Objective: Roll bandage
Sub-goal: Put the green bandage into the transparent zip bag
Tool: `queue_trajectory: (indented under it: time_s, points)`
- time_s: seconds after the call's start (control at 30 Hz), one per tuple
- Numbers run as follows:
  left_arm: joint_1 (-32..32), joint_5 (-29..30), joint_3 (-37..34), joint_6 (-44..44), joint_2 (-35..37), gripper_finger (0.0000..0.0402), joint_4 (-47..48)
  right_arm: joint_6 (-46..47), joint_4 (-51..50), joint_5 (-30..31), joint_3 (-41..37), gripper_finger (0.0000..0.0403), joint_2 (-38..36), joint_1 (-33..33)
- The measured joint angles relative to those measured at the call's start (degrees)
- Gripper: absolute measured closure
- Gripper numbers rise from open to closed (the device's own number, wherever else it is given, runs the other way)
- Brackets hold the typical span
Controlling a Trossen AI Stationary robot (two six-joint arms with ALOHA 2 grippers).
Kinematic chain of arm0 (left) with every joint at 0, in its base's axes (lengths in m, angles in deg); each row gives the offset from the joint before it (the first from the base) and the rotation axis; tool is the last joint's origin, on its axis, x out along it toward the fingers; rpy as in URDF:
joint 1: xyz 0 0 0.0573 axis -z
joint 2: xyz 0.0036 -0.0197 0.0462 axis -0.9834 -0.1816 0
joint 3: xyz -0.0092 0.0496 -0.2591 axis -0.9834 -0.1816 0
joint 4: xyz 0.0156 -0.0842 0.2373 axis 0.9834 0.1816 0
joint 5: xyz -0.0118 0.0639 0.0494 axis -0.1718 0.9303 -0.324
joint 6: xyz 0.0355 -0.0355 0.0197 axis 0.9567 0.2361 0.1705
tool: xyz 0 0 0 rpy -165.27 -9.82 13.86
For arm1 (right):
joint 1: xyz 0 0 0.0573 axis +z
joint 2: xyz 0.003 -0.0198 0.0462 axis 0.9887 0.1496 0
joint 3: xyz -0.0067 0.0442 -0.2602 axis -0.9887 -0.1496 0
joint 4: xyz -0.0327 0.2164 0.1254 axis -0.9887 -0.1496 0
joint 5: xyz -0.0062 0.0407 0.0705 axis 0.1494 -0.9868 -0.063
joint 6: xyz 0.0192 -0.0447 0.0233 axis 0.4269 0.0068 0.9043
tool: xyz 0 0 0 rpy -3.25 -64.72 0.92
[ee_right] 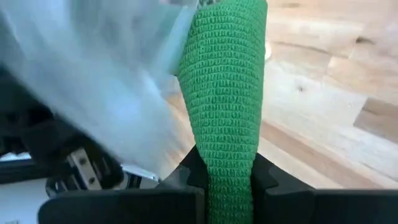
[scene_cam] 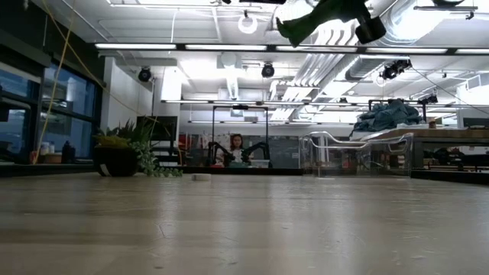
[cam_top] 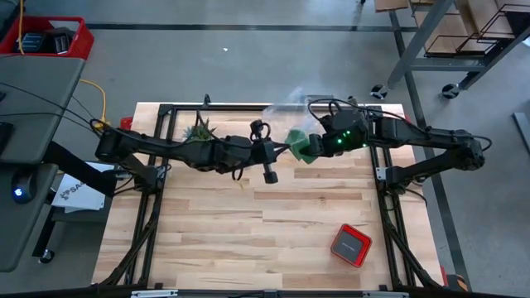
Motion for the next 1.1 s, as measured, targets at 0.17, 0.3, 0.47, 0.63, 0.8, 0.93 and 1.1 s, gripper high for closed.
queue_trajectory:
  time_s: [0.17,0.3,0.47,0.63,0.8,0.93,1.1]
  points:
    - [-0.05,-1.07,-0.08,-3.22,-0.61,0.0402,4.64,0.7,1.44,-1.21,0.0,0.0373,-0.03,0.0]
    - [-1.76,-0.68,-0.02,-5.93,-1.62,0.0402,4.41,1.0,2.24,-5.22,0.0,0.0373,-0.03,0.0]
    - [-3.14,-0.66,-0.02,-5.95,-1.93,0.0402,3.98,0.24,4.84,-8.1,0.0,0.0373,-0.03,-0.08]
    - [-3.54,-6.29,-0.02,-6.36,-1.93,0.0401,3.42,-1.68,6.69,-10.13,0.0,0.0373,-0.05,-0.02]
    - [-3.45,-13.63,-0.02,-8.02,-1.93,0.0402,2.68,-3.38,7.66,-12.5,0.0,0.0373,-0.07,0.11]
    - [-3.5,-13.5,-0.04,-7.71,-1.62,0.0401,2.67,-5.82,7.47,-9.83,0.0,0.0373,-0.07,0.7]
    - [-3.52,-10.65,0.02,-5.55,-0.59,0.0402,8.75,-8.61,7.17,-8.01,0.0,0.0373,-1.6,0.1]
